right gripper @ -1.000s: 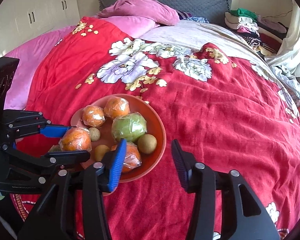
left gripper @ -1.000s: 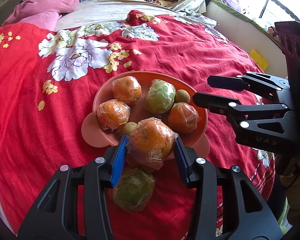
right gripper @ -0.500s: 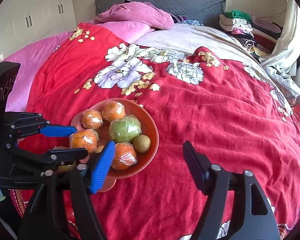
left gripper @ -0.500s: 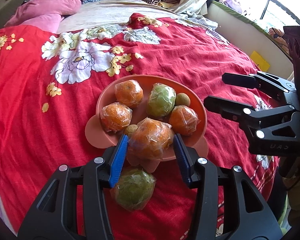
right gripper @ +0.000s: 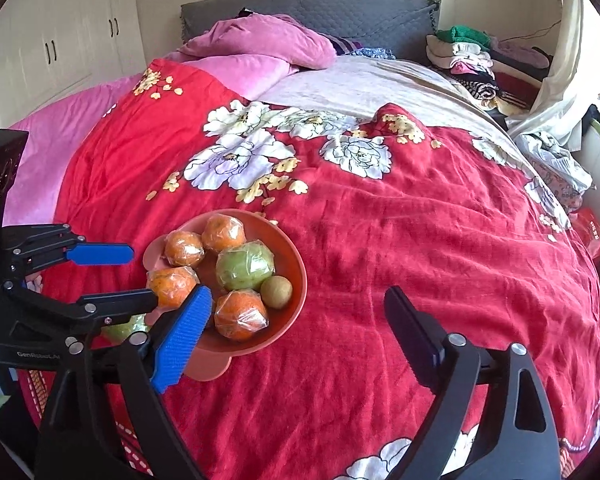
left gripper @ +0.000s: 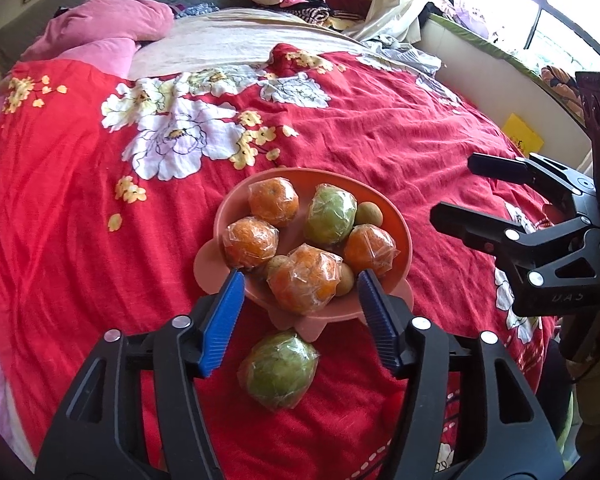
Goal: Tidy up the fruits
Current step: 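Move both open grippers back toward the green fruit and tomato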
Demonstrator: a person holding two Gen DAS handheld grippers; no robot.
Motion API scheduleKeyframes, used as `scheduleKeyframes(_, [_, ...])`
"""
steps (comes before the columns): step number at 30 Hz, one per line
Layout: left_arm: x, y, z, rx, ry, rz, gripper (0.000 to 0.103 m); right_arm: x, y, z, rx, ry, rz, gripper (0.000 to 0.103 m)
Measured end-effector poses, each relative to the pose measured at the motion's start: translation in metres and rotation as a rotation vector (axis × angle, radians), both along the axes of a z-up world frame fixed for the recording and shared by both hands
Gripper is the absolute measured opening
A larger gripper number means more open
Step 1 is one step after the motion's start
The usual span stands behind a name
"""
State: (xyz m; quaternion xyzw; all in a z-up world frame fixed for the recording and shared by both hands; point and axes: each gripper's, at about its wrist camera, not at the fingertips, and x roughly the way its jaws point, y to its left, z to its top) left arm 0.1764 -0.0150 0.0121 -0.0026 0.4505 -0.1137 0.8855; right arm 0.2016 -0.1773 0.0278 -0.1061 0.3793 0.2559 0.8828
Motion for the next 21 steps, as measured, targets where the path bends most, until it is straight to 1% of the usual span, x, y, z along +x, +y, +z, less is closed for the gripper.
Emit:
scheduleKeyframes(3, [-0.003, 0.002, 0.004, 0.002, -0.01, 0.009, 0.059, -0.004, 0.0, 0.003, 0.004, -0.004, 0.002, 0.092])
scheduleKeyframes(5, [-0.006, 0.003, 0.007, 0.004, -0.019, 0.018, 0.066, -0.007, 0.0, 0.006, 0.006, -0.011, 0.005, 0.093])
scheduleKeyframes(8, [-0.009, 0.006, 0.011, -0.008, -0.023, 0.028, 0.069, -0.01, 0.0, 0.008, 0.007, -0.015, 0.004, 0.094])
scheduleKeyframes(21, [-0.023, 0.011, 0.022, 0.025, -0.052, 0.058, 0.083, -0.028, 0.003, 0.017, 0.012, -0.034, 0.023, 0.096])
